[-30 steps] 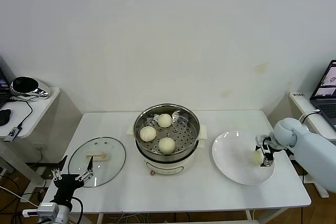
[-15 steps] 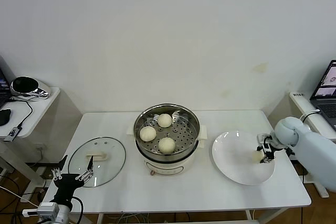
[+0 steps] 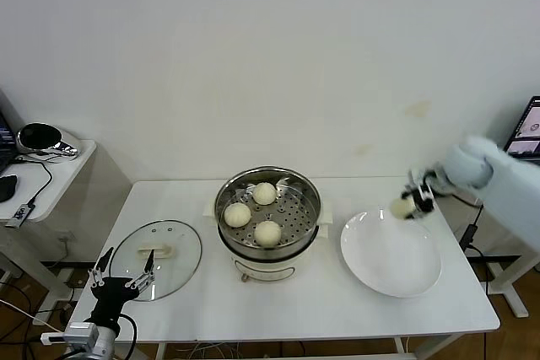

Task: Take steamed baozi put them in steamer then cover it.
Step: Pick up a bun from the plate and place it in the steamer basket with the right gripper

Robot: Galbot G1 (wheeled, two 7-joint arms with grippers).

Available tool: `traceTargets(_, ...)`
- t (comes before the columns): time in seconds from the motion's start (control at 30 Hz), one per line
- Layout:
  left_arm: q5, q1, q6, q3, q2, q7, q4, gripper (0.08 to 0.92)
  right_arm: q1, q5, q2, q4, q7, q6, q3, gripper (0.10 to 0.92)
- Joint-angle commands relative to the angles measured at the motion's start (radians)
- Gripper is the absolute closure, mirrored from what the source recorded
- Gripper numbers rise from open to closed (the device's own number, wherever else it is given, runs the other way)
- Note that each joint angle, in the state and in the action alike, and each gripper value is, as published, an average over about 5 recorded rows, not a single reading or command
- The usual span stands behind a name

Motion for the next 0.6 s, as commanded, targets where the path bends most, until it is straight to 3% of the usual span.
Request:
traceTargets(0.03,-0.001,-0.006,0.0,0.012,0.002,0.0,0.002,0.177,0.522,0.409,0.188,0.134,0.07,-0.168,-0.416,0.482)
traceTargets(0.3,-0.002,-0.014,-0.003,0.028,-0.008,0.0,0.014,0.177,0.451,0.501,0.391,0.065,0.124,-0.24,-0.442,0.474)
traceTargets(0.6,-0.005,-0.016,-0.004,0.03,-0.011,0.0,0.017,0.177,0.279,0.454,0.56,-0.082,0.145,-0.279,-0.419,0.474)
